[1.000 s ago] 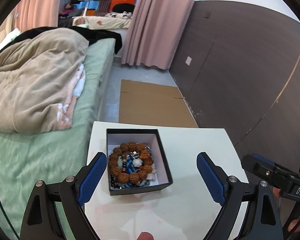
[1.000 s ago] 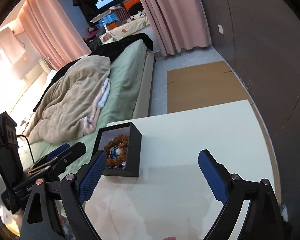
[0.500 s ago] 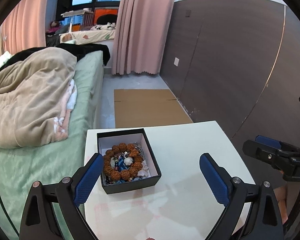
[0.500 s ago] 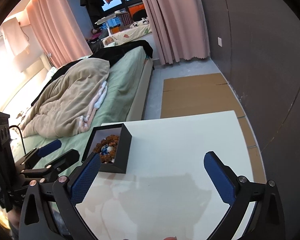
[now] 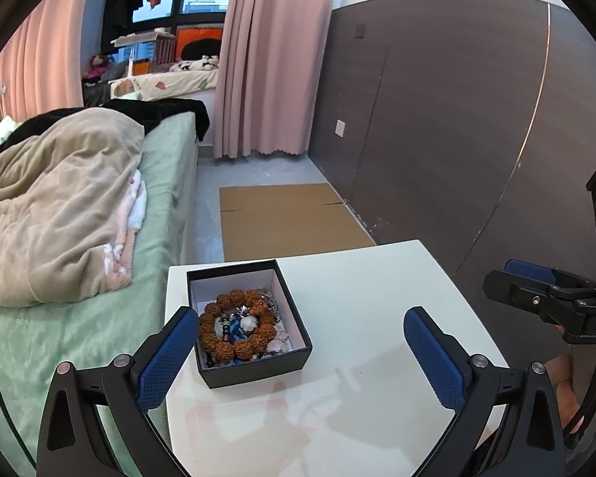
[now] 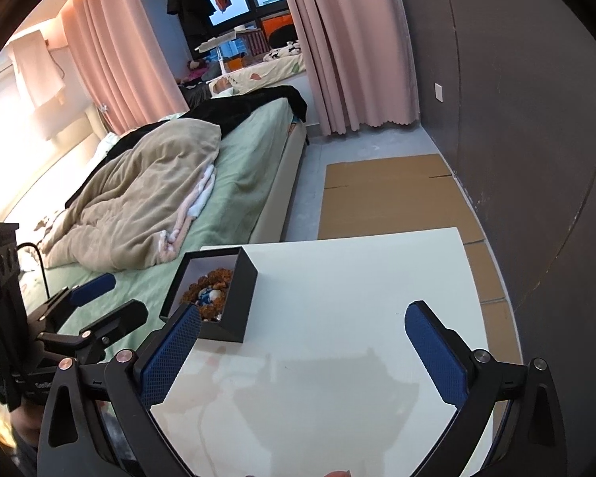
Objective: Organize jewelry
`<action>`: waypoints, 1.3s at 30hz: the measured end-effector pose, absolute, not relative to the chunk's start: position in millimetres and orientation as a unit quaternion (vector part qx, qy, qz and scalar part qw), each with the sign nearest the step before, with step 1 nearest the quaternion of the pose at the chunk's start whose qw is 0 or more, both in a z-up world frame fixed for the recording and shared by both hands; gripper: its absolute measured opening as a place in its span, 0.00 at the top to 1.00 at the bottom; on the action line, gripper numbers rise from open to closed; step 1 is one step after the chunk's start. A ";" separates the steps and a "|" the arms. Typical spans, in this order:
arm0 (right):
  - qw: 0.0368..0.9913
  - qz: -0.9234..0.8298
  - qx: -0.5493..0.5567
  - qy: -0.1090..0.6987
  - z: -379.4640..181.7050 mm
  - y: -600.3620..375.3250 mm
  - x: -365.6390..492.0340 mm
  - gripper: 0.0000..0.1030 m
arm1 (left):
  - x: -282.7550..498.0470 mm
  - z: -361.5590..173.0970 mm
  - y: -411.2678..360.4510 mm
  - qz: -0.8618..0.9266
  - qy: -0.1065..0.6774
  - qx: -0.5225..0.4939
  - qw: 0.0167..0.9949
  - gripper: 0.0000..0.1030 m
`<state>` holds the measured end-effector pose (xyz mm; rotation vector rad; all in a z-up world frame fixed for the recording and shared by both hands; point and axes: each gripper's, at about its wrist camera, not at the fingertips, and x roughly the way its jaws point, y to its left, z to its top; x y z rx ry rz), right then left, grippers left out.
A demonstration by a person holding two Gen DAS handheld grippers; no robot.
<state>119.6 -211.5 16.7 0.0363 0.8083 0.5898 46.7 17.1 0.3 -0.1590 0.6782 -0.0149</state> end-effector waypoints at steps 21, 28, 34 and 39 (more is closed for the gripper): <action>0.874 0.279 0.020 0.396 13.0 -214.4 120.1 0.00 | 44.3 2.3 16.8 -0.004 0.329 -0.081 0.941 0.00; 0.875 0.277 0.021 0.397 11.0 -214.4 120.4 0.00 | 44.4 2.4 17.2 -0.001 0.327 -0.082 0.942 0.00; 0.874 0.275 0.025 0.400 9.0 -215.0 122.4 0.00 | 45.2 2.3 18.5 0.000 0.328 -0.087 0.941 0.00; 0.873 0.276 0.020 0.402 9.5 -214.8 122.1 0.00 | 45.4 1.1 17.5 -0.002 0.329 -0.083 0.941 0.00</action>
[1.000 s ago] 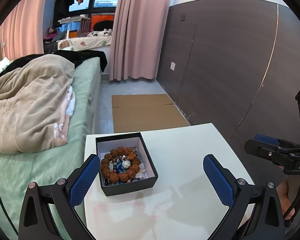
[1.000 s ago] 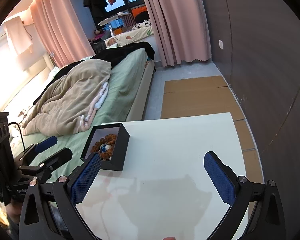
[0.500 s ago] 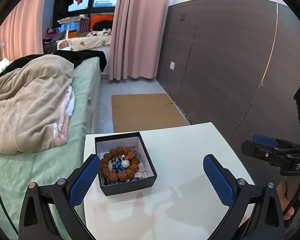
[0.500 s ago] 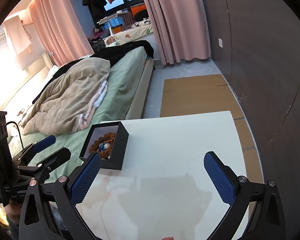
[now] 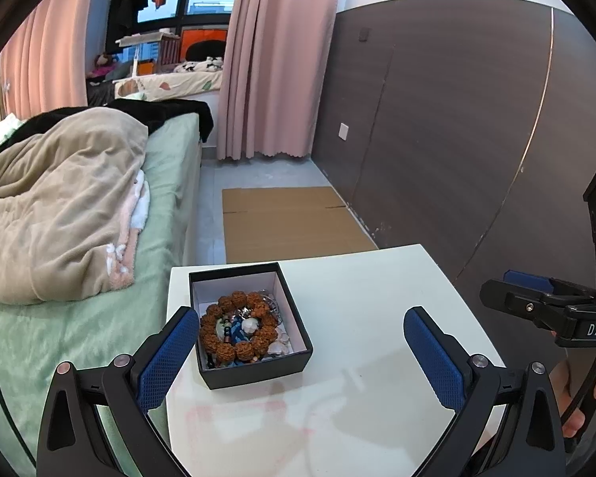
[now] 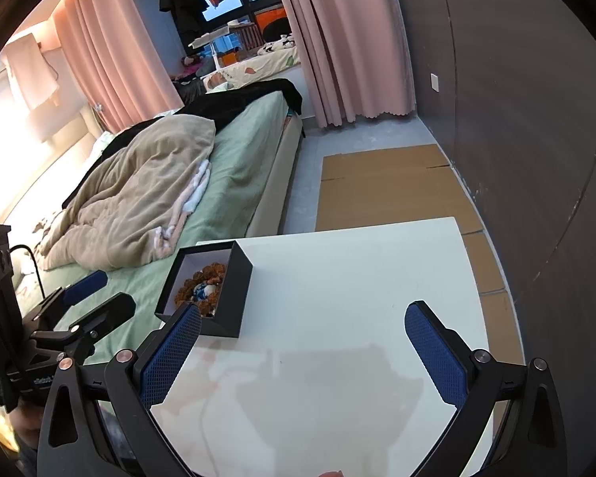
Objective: Organize jewelry
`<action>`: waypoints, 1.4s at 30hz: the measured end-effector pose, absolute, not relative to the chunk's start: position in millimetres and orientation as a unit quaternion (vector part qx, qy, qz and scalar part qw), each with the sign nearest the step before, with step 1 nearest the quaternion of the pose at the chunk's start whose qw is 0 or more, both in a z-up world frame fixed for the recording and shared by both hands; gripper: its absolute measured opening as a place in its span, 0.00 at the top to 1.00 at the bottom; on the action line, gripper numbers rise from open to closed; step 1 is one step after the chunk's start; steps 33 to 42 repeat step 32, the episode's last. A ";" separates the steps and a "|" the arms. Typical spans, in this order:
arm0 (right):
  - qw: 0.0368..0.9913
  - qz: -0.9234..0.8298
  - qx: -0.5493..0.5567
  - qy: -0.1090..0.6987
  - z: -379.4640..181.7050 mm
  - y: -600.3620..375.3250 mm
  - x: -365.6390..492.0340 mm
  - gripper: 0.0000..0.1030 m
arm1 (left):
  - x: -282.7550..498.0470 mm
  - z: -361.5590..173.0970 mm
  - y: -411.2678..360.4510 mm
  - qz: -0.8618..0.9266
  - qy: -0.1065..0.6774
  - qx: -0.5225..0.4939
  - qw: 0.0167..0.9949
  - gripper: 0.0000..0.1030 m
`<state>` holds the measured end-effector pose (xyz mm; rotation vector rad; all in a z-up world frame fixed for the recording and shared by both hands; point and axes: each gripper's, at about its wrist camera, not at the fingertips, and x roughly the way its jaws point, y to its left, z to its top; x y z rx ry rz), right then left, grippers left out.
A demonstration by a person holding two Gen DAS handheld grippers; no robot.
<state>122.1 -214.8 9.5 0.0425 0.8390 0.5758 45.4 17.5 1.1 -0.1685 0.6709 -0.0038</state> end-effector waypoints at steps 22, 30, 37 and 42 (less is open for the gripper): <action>0.855 0.254 0.008 0.452 -13.3 -206.8 131.4 0.00 | 49.0 -7.1 6.3 -0.008 0.349 -0.061 0.935 0.00; 0.858 0.262 0.020 0.442 -7.3 -210.9 132.4 0.00 | 44.7 -1.1 10.1 -0.003 0.329 -0.066 0.942 0.00; 0.857 0.262 0.023 0.443 -7.6 -211.8 133.4 0.00 | 44.5 2.2 11.3 0.002 0.323 -0.069 0.944 0.00; 0.857 0.262 0.023 0.443 -7.6 -211.8 133.4 0.00 | 44.5 2.2 11.3 0.002 0.323 -0.069 0.944 0.00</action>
